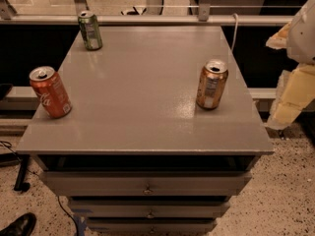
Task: Pick orange can
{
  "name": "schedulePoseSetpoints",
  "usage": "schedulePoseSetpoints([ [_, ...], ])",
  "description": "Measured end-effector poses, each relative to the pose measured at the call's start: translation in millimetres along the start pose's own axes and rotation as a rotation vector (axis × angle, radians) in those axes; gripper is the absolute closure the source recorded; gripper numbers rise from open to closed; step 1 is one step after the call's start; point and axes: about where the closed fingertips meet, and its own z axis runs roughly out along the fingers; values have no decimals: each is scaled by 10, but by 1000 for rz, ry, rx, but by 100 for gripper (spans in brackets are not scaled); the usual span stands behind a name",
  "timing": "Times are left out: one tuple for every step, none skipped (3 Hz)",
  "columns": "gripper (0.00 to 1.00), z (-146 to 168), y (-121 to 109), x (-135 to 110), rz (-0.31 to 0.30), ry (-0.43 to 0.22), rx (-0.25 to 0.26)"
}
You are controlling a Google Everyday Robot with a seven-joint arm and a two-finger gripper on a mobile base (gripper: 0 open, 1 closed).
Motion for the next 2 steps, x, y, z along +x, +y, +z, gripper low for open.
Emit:
schedulePoseSetpoints([
  [0, 0, -21, 0, 3, -9, 7],
  [0, 130, -196, 40, 28, -76, 27],
])
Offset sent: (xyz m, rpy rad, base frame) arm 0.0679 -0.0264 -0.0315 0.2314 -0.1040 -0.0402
